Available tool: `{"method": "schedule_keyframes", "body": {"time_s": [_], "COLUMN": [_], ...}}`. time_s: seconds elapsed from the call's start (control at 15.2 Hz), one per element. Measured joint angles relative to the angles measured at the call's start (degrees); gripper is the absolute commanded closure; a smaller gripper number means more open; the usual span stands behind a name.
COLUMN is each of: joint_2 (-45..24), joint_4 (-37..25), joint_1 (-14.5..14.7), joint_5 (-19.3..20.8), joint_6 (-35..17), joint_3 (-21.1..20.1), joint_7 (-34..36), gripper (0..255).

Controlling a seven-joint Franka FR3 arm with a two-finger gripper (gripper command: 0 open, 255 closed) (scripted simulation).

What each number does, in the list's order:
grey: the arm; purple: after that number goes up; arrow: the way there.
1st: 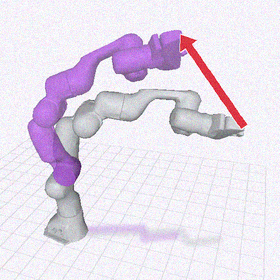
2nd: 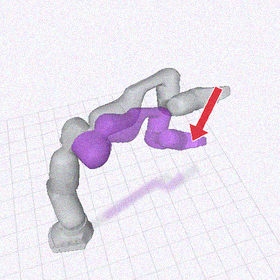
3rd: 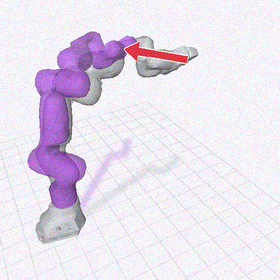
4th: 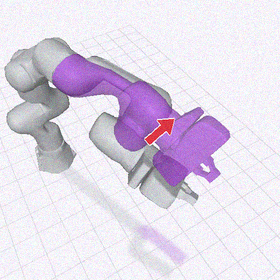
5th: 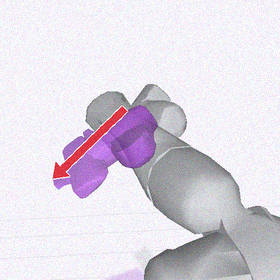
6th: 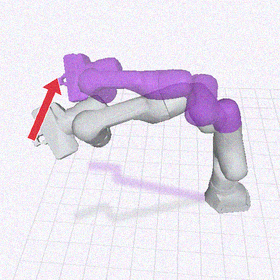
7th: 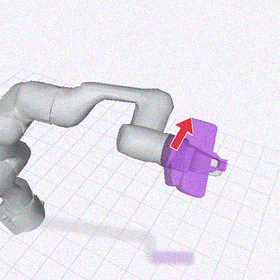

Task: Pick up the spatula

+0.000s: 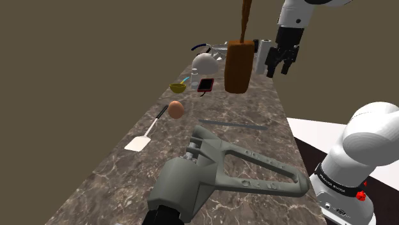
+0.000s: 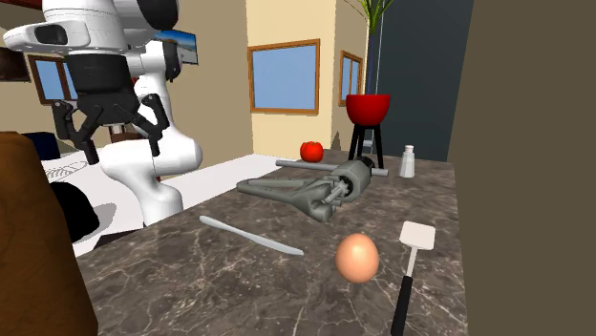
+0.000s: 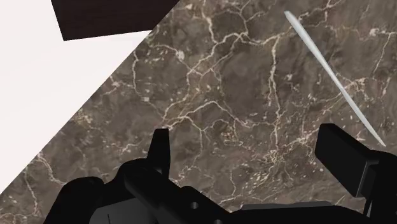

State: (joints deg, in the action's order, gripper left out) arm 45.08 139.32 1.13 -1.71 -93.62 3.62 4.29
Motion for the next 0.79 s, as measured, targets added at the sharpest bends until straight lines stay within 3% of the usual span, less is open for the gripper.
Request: {"method": "schedule_keyframes", "body": {"time_s": [0.2, 0.79], "joint_2": [0.1, -5.6], "joint_4": [0.8, -0.3], "joint_1": [0.2, 1.3], "joint_5": [-1.2, -8.5], "joint_6": [-0.9, -7.6], "joint_3": [-1.9, -15.6], "joint_7": [2.8, 23.4], "gripper": [0, 0]}}
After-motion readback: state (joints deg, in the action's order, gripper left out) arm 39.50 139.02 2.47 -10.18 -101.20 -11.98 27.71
